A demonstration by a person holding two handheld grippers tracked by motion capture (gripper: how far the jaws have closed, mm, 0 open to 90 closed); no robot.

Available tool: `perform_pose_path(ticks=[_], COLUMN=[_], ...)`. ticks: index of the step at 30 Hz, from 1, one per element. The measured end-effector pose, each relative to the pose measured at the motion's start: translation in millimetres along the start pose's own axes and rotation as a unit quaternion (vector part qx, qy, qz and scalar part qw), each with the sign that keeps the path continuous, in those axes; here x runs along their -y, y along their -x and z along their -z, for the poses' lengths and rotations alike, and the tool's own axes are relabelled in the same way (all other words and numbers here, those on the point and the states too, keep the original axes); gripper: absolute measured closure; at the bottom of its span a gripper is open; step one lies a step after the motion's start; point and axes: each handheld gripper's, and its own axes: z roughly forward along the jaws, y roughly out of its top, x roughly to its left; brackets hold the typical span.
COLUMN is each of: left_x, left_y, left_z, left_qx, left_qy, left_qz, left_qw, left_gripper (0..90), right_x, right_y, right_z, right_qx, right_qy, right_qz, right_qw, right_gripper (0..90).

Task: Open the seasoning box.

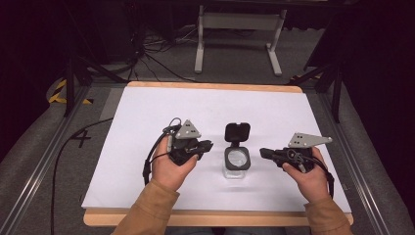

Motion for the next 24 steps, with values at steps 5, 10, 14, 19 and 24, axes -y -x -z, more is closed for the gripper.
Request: perform_pose_path(ticks=[5,10,14,19,24], left_x=[12.9,27.3,36.5,47.9,61.8], left_y=[-6.4,-16.7,-26.5,-40.0,-57.1], left_z=[13.3,23.1,25.4,24.5,25.9], left_qx=[-0.007,-0.036,-0.047,-0.047,-0.047], left_qy=[0.002,-0.025,-0.050,-0.078,-0.096], left_qz=[0.009,0.012,0.023,0.040,0.062], left_qw=[0.9999,0.9990,0.9974,0.9951,0.9923], left_gripper=[83.3,82.1,80.2,78.4,77.2], right_x=[-0.9,0.0,2.9,8.3,14.7], right_y=[6.7,14.2,22.0,31.6,42.3], right_z=[3.8,10.5,15.0,20.1,24.0], right_qx=[0.002,0.017,0.027,0.048,0.076], right_qy=[-0.006,-0.019,-0.027,-0.045,-0.063], right_qz=[-0.008,-0.014,-0.026,-0.030,-0.025], right_qw=[1.0000,0.9996,0.9990,0.9974,0.9948], right_gripper=[89.7,89.5,88.0,84.4,79.7])
